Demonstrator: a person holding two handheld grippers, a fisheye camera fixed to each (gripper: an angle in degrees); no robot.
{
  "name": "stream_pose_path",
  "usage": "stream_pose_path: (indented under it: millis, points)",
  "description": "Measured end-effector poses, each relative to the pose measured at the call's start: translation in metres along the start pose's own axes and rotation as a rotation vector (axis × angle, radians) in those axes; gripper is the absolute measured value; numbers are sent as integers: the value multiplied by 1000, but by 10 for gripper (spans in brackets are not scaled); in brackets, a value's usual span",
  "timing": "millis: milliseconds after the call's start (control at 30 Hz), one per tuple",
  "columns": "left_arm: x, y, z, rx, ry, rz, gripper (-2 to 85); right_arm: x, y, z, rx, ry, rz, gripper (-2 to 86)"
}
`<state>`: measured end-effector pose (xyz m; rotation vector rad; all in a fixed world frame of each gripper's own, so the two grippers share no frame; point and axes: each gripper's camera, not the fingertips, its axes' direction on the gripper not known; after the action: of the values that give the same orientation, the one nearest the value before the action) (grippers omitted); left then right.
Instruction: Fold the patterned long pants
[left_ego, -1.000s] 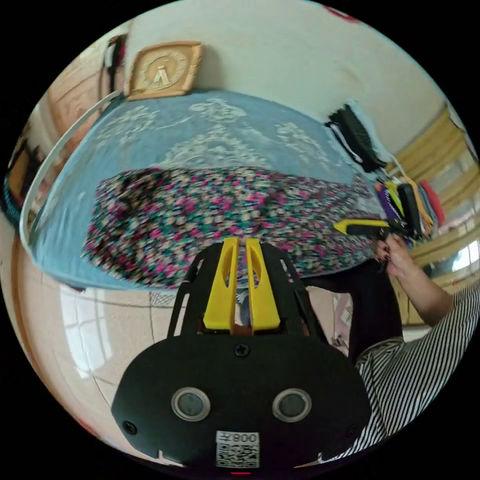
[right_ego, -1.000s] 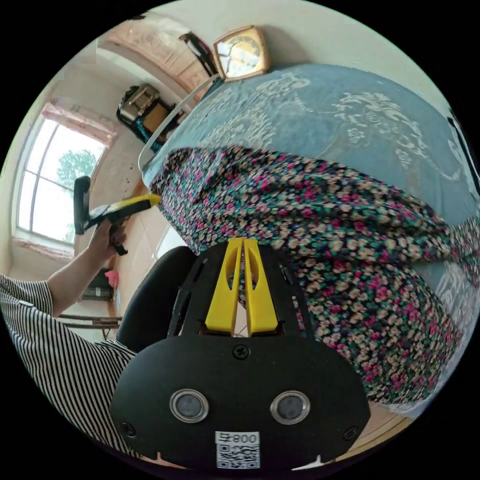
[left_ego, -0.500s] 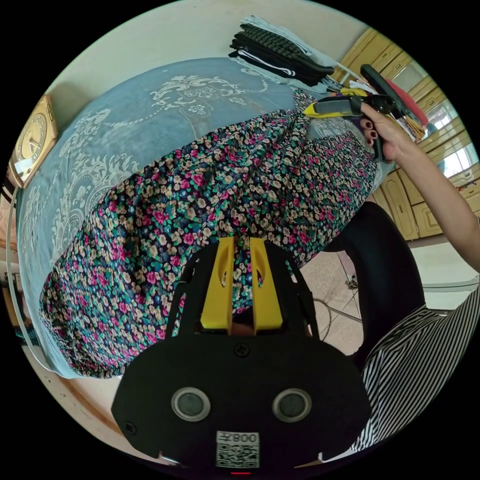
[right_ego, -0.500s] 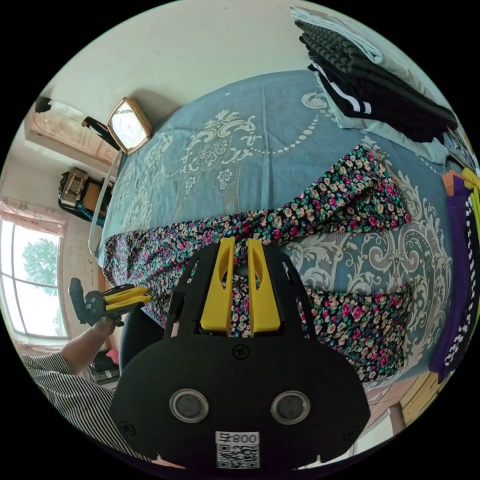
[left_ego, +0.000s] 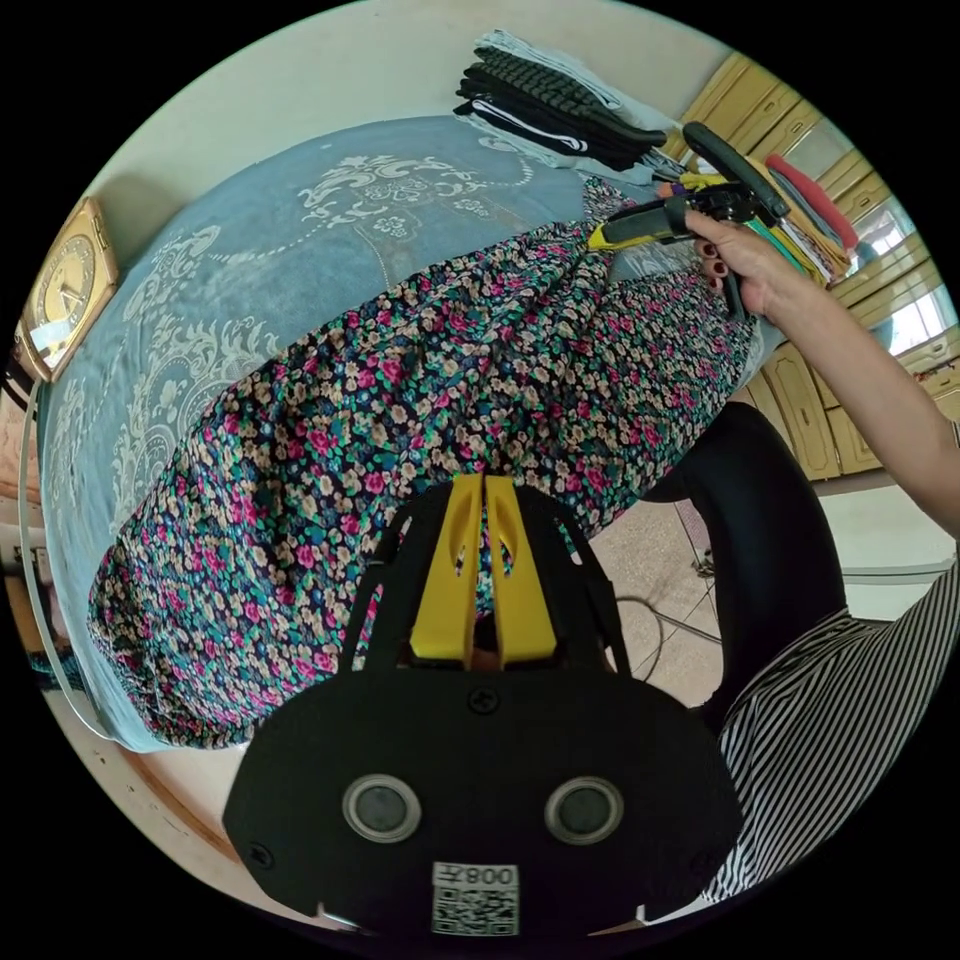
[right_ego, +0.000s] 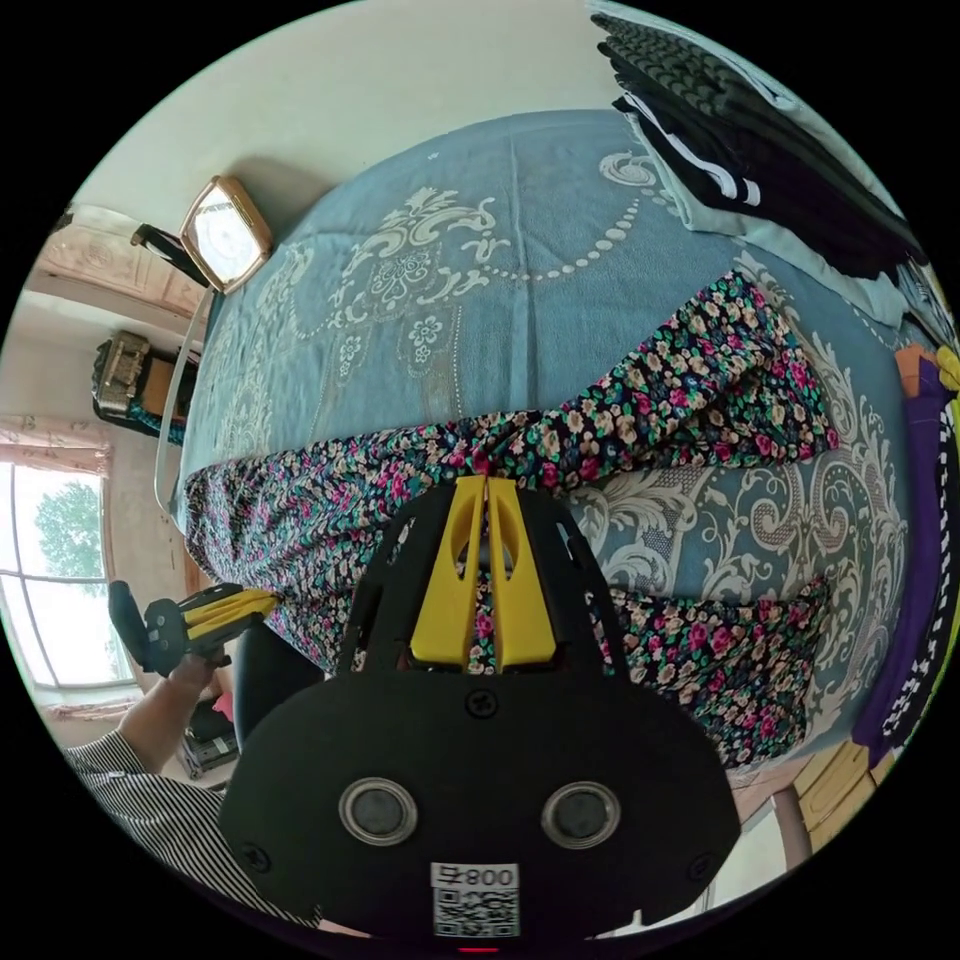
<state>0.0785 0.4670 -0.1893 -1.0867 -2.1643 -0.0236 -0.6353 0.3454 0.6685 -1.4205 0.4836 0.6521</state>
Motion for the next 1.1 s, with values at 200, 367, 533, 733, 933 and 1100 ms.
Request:
stream_pose_path:
  millis: [200,367,533,733,933,1100]
  points:
    - [16,-17,-15,19,33,6,3,28,4,20,1,-32,14,2]
    - [30,-30,-28,50,50,3,4,45,15,22,97,-96,2,7]
    - [42,-45,-30,39,57,2,10,56,14,36,75,-79,-20,32]
    - [65,-69,-28,15,45,39,17,61,11,69,23,-8,-33,55]
    - [77,-91,-28,-17,49,14,8,69,8,106,-46,108,-52,17]
    - [90,-107,-43,18,54,9,4,91,24,109,2,-5,-45,4]
